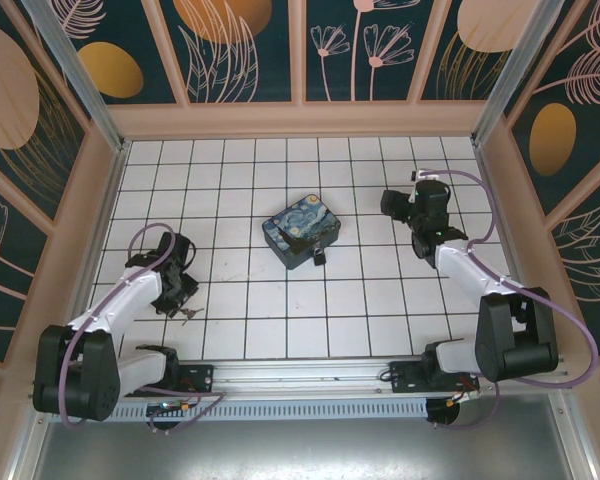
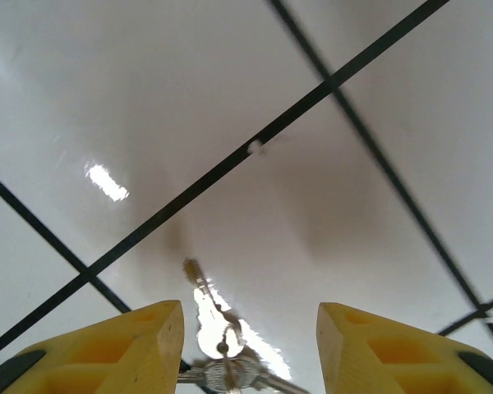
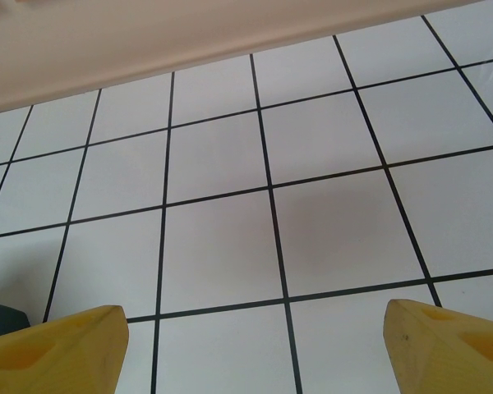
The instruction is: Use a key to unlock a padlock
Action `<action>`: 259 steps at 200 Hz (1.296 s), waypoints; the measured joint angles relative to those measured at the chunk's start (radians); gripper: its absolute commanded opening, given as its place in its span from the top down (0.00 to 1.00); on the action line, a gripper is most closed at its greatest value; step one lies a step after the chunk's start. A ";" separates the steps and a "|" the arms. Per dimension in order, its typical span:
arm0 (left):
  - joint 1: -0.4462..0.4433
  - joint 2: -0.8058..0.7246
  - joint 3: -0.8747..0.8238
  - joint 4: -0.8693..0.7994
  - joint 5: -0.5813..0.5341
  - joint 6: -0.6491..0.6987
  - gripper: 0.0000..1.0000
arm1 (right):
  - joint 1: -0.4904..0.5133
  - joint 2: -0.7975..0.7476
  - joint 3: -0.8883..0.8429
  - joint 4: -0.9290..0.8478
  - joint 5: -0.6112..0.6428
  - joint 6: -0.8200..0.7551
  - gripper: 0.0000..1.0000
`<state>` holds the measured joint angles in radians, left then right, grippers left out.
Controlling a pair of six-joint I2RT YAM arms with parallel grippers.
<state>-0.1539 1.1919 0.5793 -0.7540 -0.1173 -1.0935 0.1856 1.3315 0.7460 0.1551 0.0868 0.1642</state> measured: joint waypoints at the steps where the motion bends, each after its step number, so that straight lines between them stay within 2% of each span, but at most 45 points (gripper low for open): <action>1: 0.000 0.001 -0.001 0.001 0.001 0.000 0.54 | 0.000 0.000 0.000 0.000 0.000 0.000 0.18; 38: -0.005 0.028 -0.044 0.030 0.024 0.000 0.58 | 0.005 0.000 0.018 -0.008 0.003 -0.001 0.18; 80: -0.005 0.012 -0.065 0.052 0.024 -0.002 0.74 | 0.008 0.001 0.040 -0.017 0.003 -0.001 0.18; 113: -0.011 0.012 -0.066 0.064 0.028 0.000 0.82 | 0.021 0.005 0.056 -0.028 0.003 -0.001 0.18; 138: -0.024 0.031 -0.054 0.070 0.033 0.018 0.92 | 0.026 0.011 0.058 -0.033 0.003 -0.001 0.18; 161: -0.048 0.053 -0.037 0.063 0.023 0.019 0.94 | 0.030 0.016 0.059 -0.042 0.004 -0.001 0.18; 206: -0.157 0.156 0.042 0.069 0.016 -0.003 0.99 | 0.072 0.024 0.069 -0.067 0.002 -0.001 0.18; 259: -0.321 0.347 0.222 0.199 0.163 -0.065 1.00 | 0.093 0.024 0.069 -0.110 -0.009 0.000 0.18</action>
<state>-0.4751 1.5387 0.8013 -0.5549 0.0452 -1.1587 0.2787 1.3560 0.8146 0.0448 0.0776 0.1642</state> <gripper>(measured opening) 0.059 0.817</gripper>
